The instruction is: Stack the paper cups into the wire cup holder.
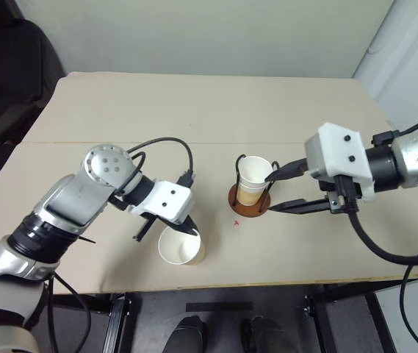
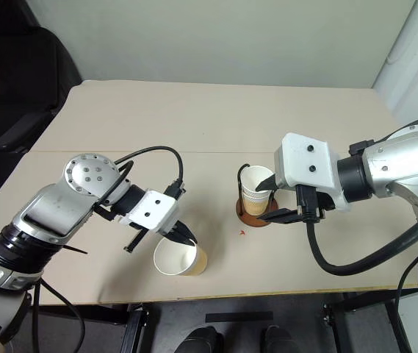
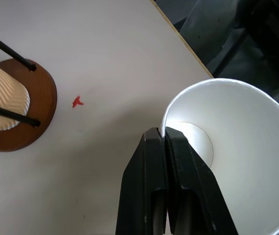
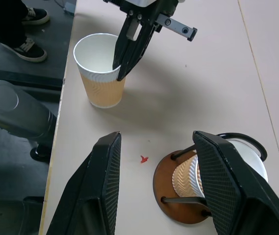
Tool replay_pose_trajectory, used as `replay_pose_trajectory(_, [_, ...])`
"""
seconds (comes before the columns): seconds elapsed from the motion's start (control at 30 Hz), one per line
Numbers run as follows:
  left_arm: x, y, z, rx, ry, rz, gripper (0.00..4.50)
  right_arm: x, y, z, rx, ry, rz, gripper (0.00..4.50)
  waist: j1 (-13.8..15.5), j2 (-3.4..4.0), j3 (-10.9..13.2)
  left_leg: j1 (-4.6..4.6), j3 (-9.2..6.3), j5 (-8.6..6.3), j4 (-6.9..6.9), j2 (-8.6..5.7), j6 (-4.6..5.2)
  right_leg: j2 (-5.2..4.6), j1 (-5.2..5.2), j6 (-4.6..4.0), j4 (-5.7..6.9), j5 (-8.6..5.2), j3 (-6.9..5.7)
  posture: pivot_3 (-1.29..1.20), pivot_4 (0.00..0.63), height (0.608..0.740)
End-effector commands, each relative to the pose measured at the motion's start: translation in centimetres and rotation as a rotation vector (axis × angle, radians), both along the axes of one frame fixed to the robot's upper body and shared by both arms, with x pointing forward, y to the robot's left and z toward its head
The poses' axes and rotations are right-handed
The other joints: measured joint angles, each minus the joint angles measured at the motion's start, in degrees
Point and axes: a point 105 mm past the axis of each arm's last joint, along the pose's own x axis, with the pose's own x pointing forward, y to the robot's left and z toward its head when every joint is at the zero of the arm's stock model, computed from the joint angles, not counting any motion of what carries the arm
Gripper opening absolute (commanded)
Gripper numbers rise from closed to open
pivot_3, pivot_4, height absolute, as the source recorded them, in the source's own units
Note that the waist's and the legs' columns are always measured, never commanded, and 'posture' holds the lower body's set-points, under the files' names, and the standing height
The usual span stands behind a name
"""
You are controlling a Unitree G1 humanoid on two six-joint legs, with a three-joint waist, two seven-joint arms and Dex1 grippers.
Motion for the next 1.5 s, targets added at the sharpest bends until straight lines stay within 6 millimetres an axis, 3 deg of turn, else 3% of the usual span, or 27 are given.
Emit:
replay_pose_trajectory(0.03, [-0.5,-0.1,1.4,-0.015,-0.003,-0.021,0.01,0.0,-0.4,1.0,0.005,-0.043,-0.004,2.3,0.0,0.0,0.0,0.0,0.0,0.0,0.0,0.0,0.0,0.0,0.0,0.0,0.0,0.0,0.0,0.0,0.15,0.74])
replay_pose_trajectory(0.43, [0.3,-1.1,8.0,-0.144,0.008,0.005,0.01,0.4,-0.7,1.1,-0.004,-0.026,-0.012,2.3,-0.1,0.0,0.0,0.01,0.0,0.0,-0.04,0.0,0.0,0.0,0.0,-0.01,-0.02,0.0,0.0,0.0,0.15,0.74])
replay_pose_trajectory(0.57, [0.8,-2.4,11.3,-0.227,0.0,-0.017,0.01,0.5,-0.6,1.0,-0.006,-0.012,-0.015,2.3,0.2,0.0,0.0,0.0,-0.02,0.0,-0.02,-0.01,0.0,-0.01,0.02,-0.01,-0.04,0.01,-0.01,0.0,0.15,0.74])
replay_pose_trajectory(0.67, [0.5,-3.3,12.5,-0.255,0.032,-0.049,0.01,0.4,-0.7,0.9,-0.012,0.003,-0.015,2.3,0.1,0.0,0.0,0.0,-0.02,-0.01,-0.04,-0.02,0.02,-0.04,0.03,-0.01,-0.09,0.01,0.0,0.0,0.15,0.74])
replay_pose_trajectory(0.73, [3.7,-4.4,13.7,-0.26,0.005,-0.001,0.01,0.4,-0.7,0.9,-0.015,0.007,-0.015,2.3,0.6,0.0,0.0,0.0,-0.02,-0.02,-0.08,-0.02,0.02,-0.03,0.03,-0.01,-0.1,0.0,-0.03,0.0,0.15,0.74])
replay_pose_trajectory(0.8, [5.7,-5.0,14.1,-0.23,-0.028,0.034,0.01,0.4,-0.7,0.9,-0.017,0.007,-0.016,2.3,0.9,0.01,0.0,-0.01,-0.11,-0.01,-0.05,-0.01,0.03,-0.07,0.08,-0.01,-0.1,0.01,-0.05,0.0,0.15,0.74])
replay_pose_trajectory(0.97, [7.9,-6.2,15.0,-0.202,-0.112,0.05,0.01,0.3,-0.7,0.9,-0.019,0.007,-0.019,2.3,0.4,0.09,0.1,-0.04,-0.05,-0.06,-0.17,-0.02,0.1,-0.1,0.04,0.0,-0.28,0.01,-0.01,0.0,0.15,0.74])
replay_pose_trajectory(1.3, [8.2,-10.5,16.5,-0.306,-0.108,-0.008,0.01,0.3,-0.4,0.8,-0.015,0.002,-0.02,2.3,1.0,0.15,0.1,-0.46,0.01,-0.06,-0.9,0.0,0.11,-0.07,-0.28,0.08,-0.9,0.03,-0.03,0.0,0.15,0.74])
replay_pose_trajectory(1.5, [8.3,-11.9,16.1,-0.307,-0.096,-0.021,0.01,0.3,-0.3,0.6,-0.01,-0.002,-0.032,2.3,1.6,0.15,0.1,-0.83,0.14,-0.06,-0.53,-0.03,0.11,-0.04,-0.7,0.18,-0.91,0.0,0.02,0.0,0.15,0.74])
